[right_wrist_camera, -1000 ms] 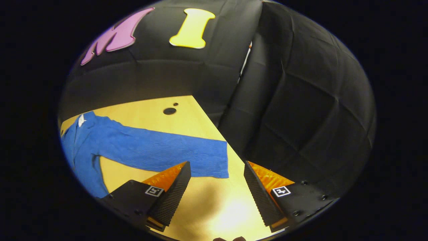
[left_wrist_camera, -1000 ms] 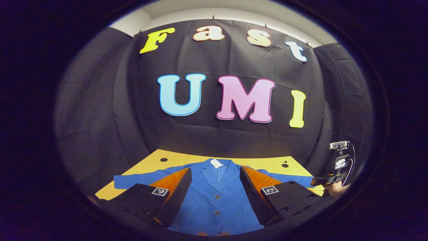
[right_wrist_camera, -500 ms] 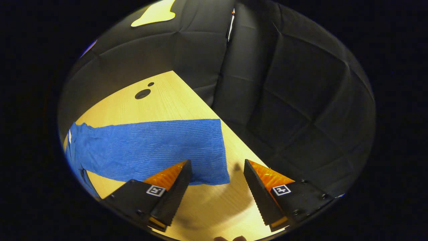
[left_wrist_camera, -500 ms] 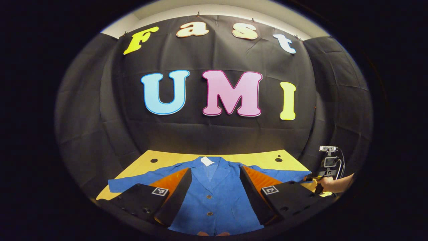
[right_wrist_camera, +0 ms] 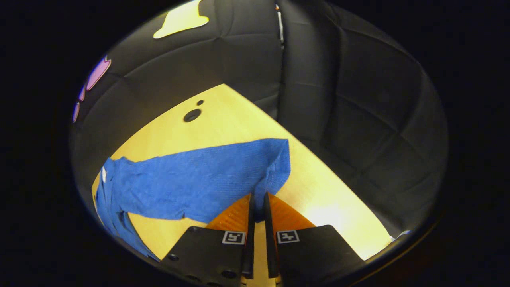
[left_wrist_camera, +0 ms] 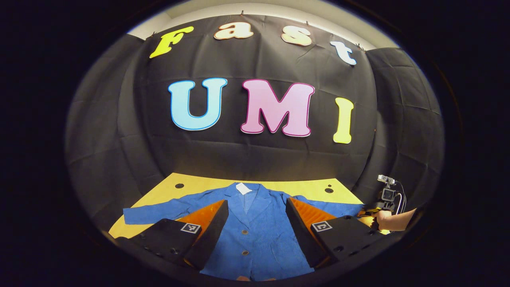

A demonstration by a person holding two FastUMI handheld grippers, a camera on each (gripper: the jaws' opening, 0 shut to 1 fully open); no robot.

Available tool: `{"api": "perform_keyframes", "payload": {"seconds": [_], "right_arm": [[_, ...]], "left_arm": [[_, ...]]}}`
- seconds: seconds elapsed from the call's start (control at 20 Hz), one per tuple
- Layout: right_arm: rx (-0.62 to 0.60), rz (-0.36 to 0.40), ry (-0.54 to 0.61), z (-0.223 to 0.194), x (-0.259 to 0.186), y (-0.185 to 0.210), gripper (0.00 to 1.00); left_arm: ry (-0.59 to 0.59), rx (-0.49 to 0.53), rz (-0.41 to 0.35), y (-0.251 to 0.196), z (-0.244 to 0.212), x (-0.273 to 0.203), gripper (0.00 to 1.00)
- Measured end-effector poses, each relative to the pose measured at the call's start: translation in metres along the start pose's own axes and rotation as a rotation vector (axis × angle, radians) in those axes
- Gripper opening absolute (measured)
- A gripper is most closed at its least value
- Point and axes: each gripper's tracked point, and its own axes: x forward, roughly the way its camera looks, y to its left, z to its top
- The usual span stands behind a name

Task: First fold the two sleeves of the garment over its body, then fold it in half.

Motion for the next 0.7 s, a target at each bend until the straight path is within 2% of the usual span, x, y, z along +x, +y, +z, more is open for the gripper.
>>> {"api": "perform_keyframes", "payload": {"seconds": [0.1, 0.2, 0.3, 0.45, 0.6, 0.7], "right_arm": [[-0.012, 0.02, 0.015, -0.004, -0.002, 0.005, 0.0], [-0.021, 0.014, -0.01, -0.002, -0.011, 0.005, 0.02], [0.0, 0.012, -0.103, 0.02, -0.03, 0.01, 0.01], [0.054, 0.048, -0.273, 0.061, -0.089, 0.026, 0.01], [0.076, 0.14, -0.383, 0.077, -0.154, 0.068, 0.01], [0.005, 0.208, -0.404, 0.071, -0.185, 0.107, 0.01]], "left_arm": [[0.011, -0.012, 0.006, 0.005, -0.006, -0.004, 0.83], [0.022, -0.016, 0.011, 0.01, -0.009, -0.008, 0.83], [0.022, -0.018, 0.014, 0.016, -0.01, -0.013, 0.83], [0.015, -0.025, 0.009, 0.023, -0.011, -0.018, 0.83], [0.005, -0.057, 0.002, 0.032, -0.011, -0.029, 0.83], [-0.008, -0.075, 0.001, 0.042, -0.012, -0.039, 0.83]]}}
